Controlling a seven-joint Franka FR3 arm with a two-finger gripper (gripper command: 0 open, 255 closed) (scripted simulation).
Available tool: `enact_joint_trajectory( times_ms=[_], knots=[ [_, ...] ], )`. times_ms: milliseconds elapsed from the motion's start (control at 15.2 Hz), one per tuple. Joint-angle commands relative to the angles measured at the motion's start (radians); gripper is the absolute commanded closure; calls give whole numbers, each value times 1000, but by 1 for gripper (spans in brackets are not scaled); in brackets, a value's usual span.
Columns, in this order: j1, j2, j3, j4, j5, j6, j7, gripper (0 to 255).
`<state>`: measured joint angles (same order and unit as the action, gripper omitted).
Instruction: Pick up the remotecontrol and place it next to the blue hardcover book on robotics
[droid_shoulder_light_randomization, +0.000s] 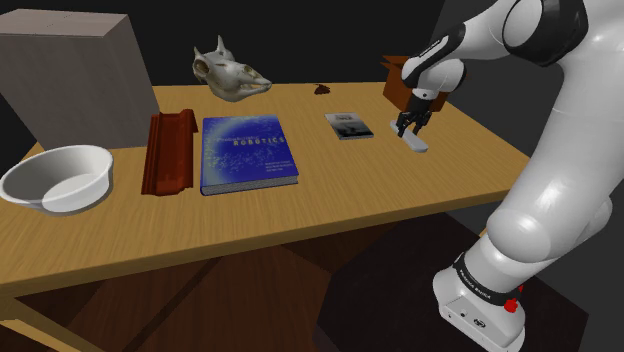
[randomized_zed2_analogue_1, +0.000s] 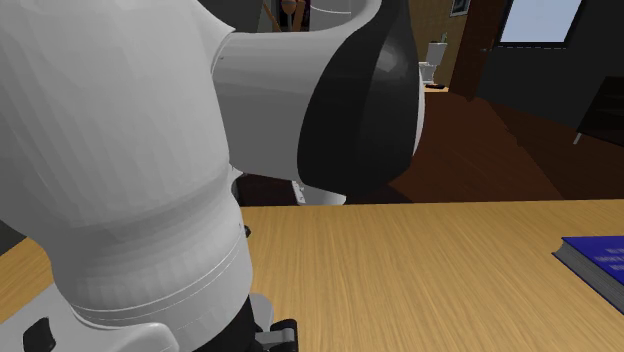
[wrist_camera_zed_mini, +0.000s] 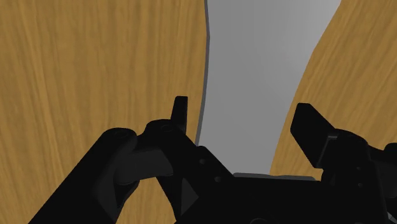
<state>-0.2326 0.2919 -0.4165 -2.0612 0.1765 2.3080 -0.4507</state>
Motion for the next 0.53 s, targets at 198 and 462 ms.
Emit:
enact_joint_trajectory(
  times_ms=[198,462],
  knots=[
    [4,-17,-4,7,-11,-22,8,255],
    [10,-51,-12,22,-32,-68,22,255]
  ],
)
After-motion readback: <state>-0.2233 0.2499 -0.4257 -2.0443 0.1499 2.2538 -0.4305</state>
